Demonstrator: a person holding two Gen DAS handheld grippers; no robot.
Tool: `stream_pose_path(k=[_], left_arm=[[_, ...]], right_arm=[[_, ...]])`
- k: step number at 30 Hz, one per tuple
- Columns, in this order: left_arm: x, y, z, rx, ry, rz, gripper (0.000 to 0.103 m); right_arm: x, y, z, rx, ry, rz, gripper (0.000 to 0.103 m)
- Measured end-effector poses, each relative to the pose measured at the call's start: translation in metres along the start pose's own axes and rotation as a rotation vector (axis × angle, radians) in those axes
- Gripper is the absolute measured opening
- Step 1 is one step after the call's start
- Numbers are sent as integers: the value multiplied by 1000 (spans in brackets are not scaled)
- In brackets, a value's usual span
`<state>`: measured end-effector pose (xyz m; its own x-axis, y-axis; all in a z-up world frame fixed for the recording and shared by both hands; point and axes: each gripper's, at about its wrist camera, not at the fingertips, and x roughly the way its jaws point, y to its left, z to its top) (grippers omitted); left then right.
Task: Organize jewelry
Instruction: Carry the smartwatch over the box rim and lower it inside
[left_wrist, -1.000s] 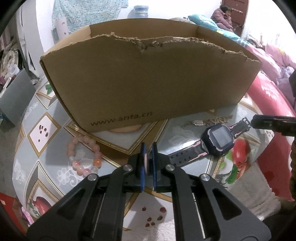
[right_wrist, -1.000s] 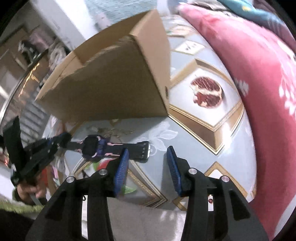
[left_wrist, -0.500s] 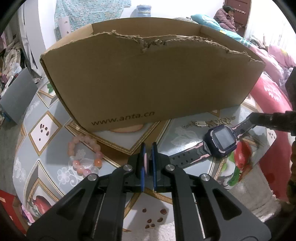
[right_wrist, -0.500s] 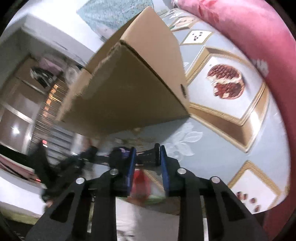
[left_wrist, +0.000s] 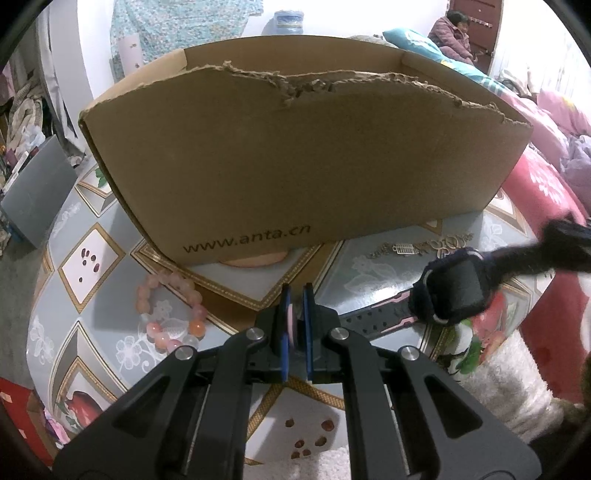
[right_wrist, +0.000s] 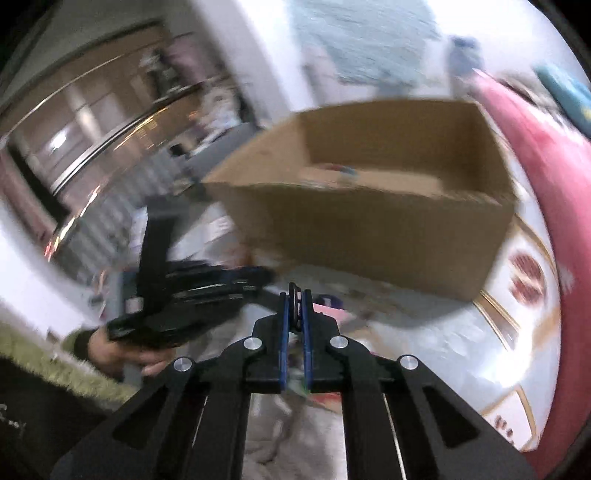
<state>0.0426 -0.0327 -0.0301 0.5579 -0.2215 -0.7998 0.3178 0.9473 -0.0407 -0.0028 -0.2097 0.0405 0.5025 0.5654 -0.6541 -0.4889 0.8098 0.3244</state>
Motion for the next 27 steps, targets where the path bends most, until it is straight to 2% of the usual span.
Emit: stream_pose_path(k=[4,9,12,18,23,27], left_arm=[[-1,1,-2,0,-2,-2,6],[-2,6,-3,-2,-7,-8,5],[-4,9,-3,-15,-9,-14,5],[-27,20,3,-66,-40,-93,2],[-68,23,20,-48,-106,-152,2],[-103,21,43,-21,-173,-200,2]], right_arm=[[0,33,-3,-116,5,20,7],[-1,46,-7,-151,15,23,7],[-7,41,-8,-125,2,28,7],[-23,4,0,25,-74,81,6],[-39,-7,9,80,-138,150,6],[-54,-8,33,64,-206,204,6]])
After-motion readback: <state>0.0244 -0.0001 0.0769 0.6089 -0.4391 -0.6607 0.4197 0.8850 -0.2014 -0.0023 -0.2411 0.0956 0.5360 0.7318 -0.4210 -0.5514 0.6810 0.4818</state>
